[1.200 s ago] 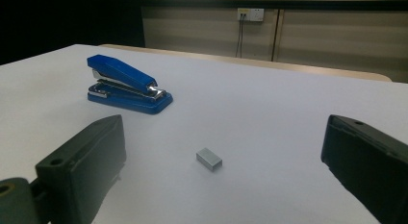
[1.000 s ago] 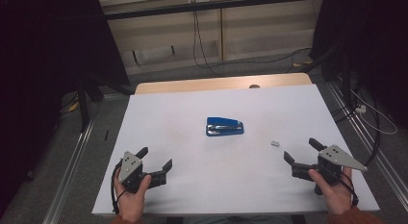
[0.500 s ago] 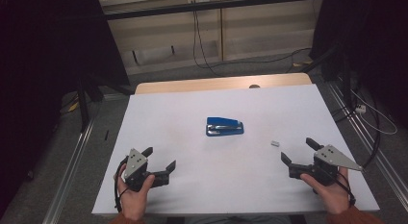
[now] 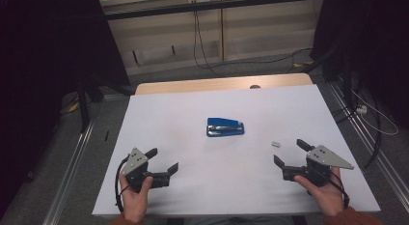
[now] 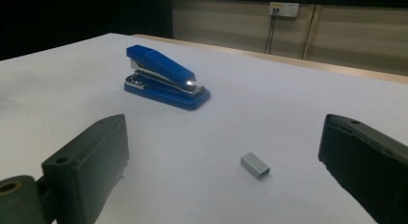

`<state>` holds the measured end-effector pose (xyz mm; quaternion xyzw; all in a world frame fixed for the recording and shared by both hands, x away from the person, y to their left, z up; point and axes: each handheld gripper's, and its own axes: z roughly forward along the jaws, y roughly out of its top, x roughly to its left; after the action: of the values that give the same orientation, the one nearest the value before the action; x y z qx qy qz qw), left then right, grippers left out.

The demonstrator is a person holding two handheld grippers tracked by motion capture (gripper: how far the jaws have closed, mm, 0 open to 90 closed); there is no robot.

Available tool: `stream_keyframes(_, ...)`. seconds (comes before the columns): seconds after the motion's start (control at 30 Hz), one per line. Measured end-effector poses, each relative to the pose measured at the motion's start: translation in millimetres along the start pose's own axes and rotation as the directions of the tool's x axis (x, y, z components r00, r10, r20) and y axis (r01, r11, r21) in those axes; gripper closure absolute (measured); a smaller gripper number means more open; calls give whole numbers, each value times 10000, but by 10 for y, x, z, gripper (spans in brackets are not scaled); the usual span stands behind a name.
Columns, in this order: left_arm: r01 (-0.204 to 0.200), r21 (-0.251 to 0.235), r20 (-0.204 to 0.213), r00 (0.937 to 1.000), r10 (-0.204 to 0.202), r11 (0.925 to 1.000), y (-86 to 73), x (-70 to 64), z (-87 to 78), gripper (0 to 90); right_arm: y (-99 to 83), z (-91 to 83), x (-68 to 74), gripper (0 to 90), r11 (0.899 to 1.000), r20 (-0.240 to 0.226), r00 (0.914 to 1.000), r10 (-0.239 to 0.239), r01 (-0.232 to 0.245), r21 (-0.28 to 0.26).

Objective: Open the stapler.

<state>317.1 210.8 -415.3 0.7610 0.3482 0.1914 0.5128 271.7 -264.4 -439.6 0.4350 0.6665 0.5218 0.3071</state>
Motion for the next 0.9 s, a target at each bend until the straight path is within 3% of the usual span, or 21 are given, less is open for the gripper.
stream_keyframes(0.13,-61,101,299,9995,58,9999,17,-11,48,57,-1,58,36,37,9999,-265,9996,-31,34,125)
stream_keyframes(0.3,-270,174,532,9982,260,9995,38,-52,86,57,11,150,94,46,9993,-199,9994,-281,286,235)
stream_keyframes(0.5,-499,201,356,9982,492,9986,28,-71,122,48,24,268,211,45,9991,-624,9978,-238,260,342)
stream_keyframes(0.63,-558,489,411,9977,538,9972,20,-86,184,49,23,341,249,40,9990,-415,9987,-308,321,311)
stream_keyframes(0.67,-721,542,364,9969,702,9959,29,-89,192,49,24,359,253,40,9987,-488,9983,-331,349,368)
stream_keyframes(0.9,-856,609,593,9949,820,9945,50,-140,290,49,54,461,324,46,9983,-1123,9929,-384,430,385)
